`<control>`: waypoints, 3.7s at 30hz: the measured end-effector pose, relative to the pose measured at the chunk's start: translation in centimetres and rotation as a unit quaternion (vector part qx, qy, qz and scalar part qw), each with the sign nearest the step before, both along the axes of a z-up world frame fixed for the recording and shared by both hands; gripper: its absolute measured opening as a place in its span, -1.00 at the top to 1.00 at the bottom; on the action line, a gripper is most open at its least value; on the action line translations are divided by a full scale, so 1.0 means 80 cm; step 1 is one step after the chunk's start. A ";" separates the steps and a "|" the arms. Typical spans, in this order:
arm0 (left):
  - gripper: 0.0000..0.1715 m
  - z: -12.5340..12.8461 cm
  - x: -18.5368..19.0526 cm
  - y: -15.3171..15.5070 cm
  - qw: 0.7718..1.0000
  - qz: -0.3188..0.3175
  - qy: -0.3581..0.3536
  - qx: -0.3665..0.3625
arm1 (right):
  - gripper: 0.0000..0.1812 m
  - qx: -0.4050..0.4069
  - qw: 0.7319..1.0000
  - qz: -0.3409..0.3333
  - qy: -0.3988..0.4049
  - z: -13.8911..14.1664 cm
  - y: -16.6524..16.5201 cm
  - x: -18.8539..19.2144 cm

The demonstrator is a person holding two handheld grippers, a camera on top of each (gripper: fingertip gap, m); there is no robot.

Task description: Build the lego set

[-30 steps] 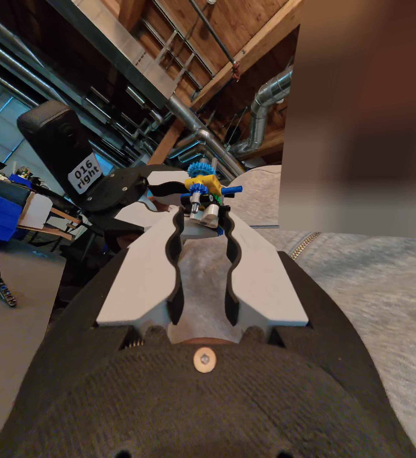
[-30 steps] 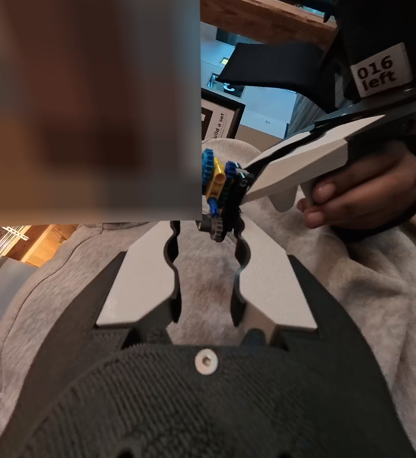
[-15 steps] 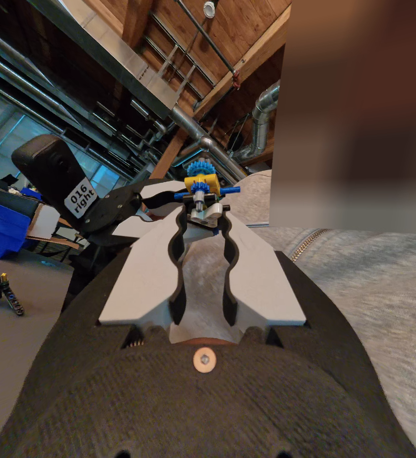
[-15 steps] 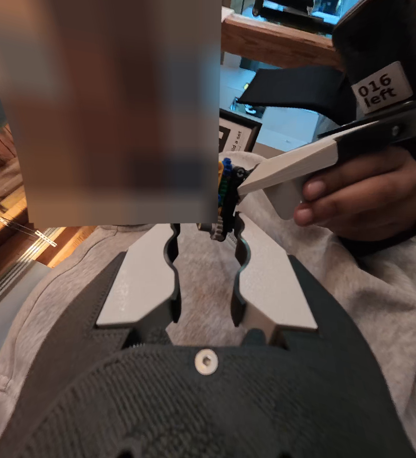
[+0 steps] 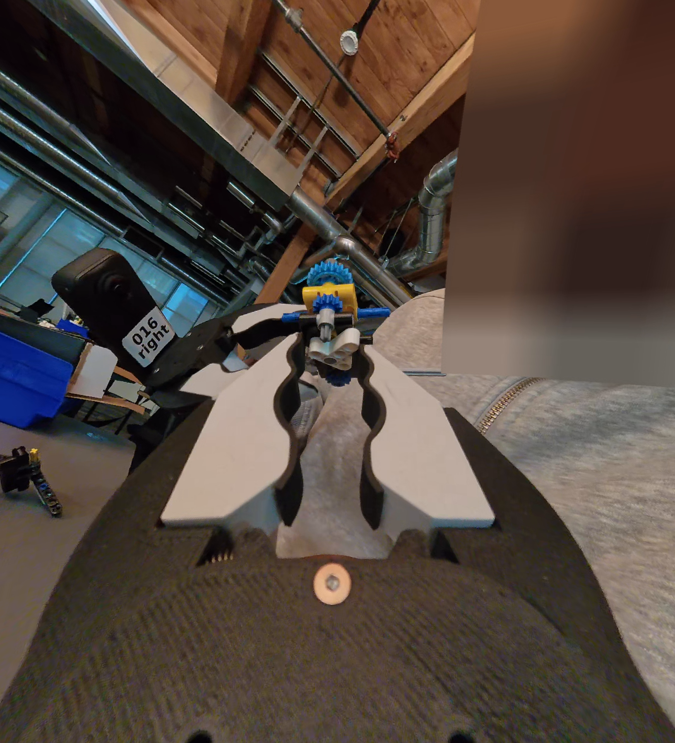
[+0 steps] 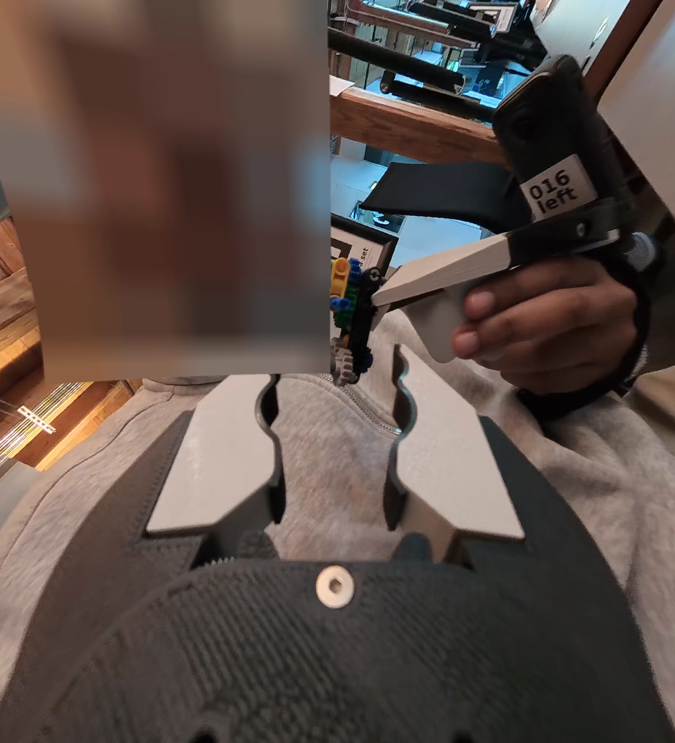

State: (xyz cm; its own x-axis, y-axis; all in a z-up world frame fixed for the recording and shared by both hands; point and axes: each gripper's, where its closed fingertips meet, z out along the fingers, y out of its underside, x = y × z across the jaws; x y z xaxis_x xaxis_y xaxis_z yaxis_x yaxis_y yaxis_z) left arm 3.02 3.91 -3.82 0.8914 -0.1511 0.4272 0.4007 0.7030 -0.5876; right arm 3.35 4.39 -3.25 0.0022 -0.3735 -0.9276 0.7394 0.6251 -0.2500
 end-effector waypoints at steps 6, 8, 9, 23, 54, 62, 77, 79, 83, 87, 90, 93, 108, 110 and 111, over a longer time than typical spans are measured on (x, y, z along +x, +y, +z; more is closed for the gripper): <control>0.73 -0.002 0.008 0.004 0.999 -0.029 0.011 -0.011 | 0.07 0.014 0.999 -0.009 -0.038 0.001 -0.001 -0.013; 0.74 -0.004 0.016 0.010 0.998 -0.060 0.015 -0.021 | 0.04 0.019 0.999 -0.010 -0.046 -0.003 -0.002 -0.012; 0.74 -0.005 0.018 0.013 0.997 -0.071 0.016 -0.024 | 0.05 0.020 0.999 -0.010 -0.045 -0.006 -0.003 -0.011; 0.74 -0.006 0.028 0.019 0.991 -0.131 0.011 -0.015 | 0.20 -0.081 0.987 -0.037 0.138 -0.001 -0.001 -0.021; 0.75 -0.025 0.033 0.041 0.979 -0.202 -0.008 -0.041 | 0.36 -0.127 0.955 0.197 0.179 -0.010 0.039 0.014; 0.75 -0.026 0.030 0.040 0.979 -0.198 -0.012 -0.041 | 0.44 -0.125 0.951 0.192 0.207 -0.015 0.037 0.012; 0.76 -0.027 0.026 0.040 0.978 -0.203 -0.022 -0.027 | 0.26 -0.159 0.928 0.170 0.292 -0.019 0.045 0.015; 0.76 -0.027 0.027 0.039 0.978 -0.208 -0.023 -0.022 | 0.26 -0.168 0.919 0.166 0.315 -0.022 0.046 0.015; 0.76 -0.028 0.026 0.041 0.977 -0.210 -0.025 -0.020 | 0.30 -0.180 0.908 0.163 0.342 -0.025 0.049 0.014; 0.76 -0.029 0.026 0.042 0.977 -0.213 -0.027 -0.020 | 0.34 -0.182 0.907 0.161 0.343 -0.026 0.051 0.015; 0.76 -0.030 0.026 0.045 0.977 -0.212 -0.027 -0.024 | 0.34 -0.185 0.909 0.159 0.339 -0.028 0.053 0.015; 0.76 -0.032 0.026 0.047 0.977 -0.209 -0.026 -0.032 | 0.34 -0.185 0.911 0.161 0.333 -0.030 0.056 0.016; 0.76 -0.035 0.025 0.052 0.976 -0.211 -0.030 -0.042 | 0.39 -0.181 0.911 0.149 0.339 -0.039 0.071 0.019; 0.76 -0.035 0.025 0.051 0.977 -0.209 -0.030 -0.043 | 0.39 -0.183 0.913 0.143 0.336 -0.039 0.070 0.019; 0.75 -0.035 0.024 0.051 0.977 -0.207 -0.031 -0.044 | 0.39 -0.183 0.914 0.140 0.335 -0.039 0.069 0.019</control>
